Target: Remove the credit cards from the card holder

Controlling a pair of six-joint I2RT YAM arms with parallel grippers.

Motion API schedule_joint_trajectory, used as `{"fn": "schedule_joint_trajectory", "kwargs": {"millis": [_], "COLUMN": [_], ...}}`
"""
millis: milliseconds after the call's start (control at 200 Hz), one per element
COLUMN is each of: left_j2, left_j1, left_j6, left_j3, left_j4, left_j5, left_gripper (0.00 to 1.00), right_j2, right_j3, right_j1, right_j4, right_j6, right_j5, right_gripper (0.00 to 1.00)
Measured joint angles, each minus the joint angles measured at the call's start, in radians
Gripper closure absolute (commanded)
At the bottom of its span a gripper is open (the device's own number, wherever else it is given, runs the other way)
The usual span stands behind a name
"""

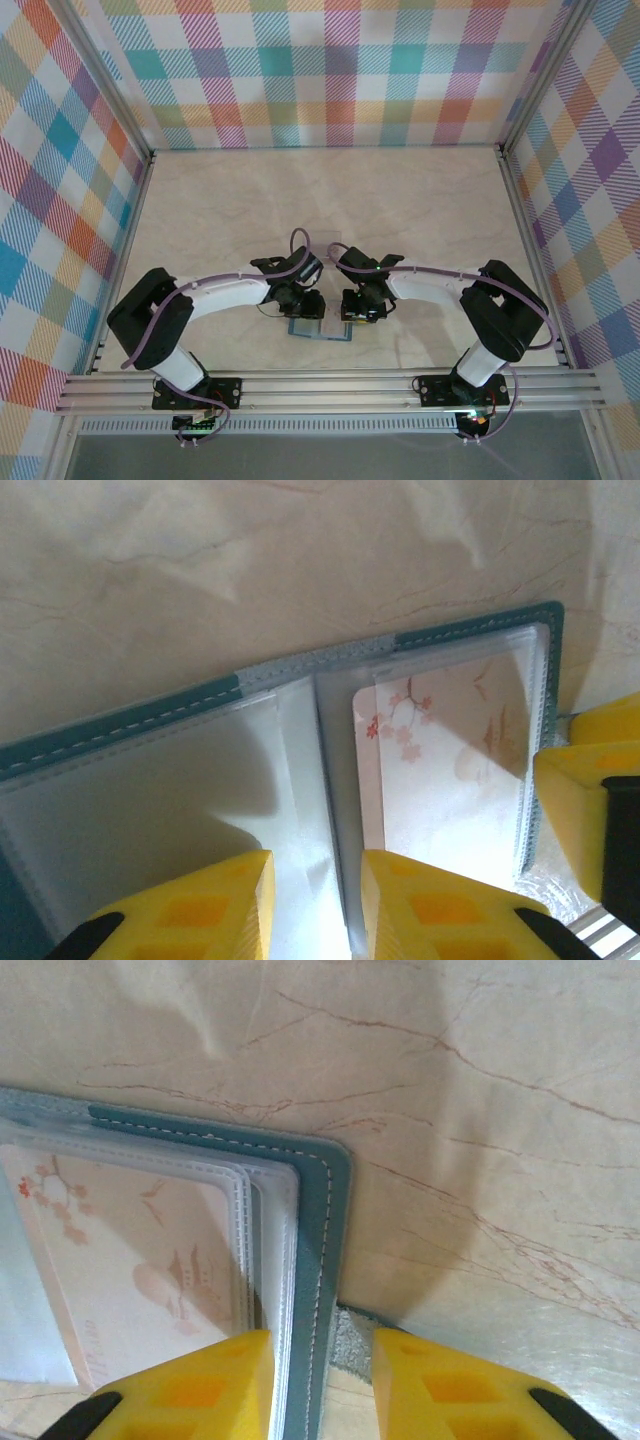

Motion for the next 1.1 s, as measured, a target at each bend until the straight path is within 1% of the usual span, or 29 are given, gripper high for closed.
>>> {"fn": "schedule_joint_trajectory", "kwargs": {"millis": [250,450,680,940,1100], "left_j2": [0.040,0.044,0.044,0.053,0.067], "left_j1": [0.000,0.000,0.000,-0.004,-0.018], "left_j6": [0.032,0.038,0.050,0.051,0.055], "left_j3": [0.000,0.000,0.001,0.009,0.031], "left_j4": [0.016,0.019,0.025,0.018,-0.013], "left_j5": [0.044,0.047,0.055,0.050,0.015], "left_gripper": [0.69,0.68,0.62,0.64,0.66], "right_j2": [0.000,0.000,0.000,-0.003,-0.004], "right_j3": [0.000,0.000,-0.007,-0.011,-0.014], "right_j1": [0.000,0.000,0.000,0.000,0.000], "right_j4": [-0.002,-0.005,-0.007,-0.007,-0.006], "right_j6": [0.000,0.000,0.000,0.000,0.000], "right_j5": [0.000,0.000,0.000,0.000,0.000], "right_gripper": [0.67,0.67,0.67,0.67,0.67]}}
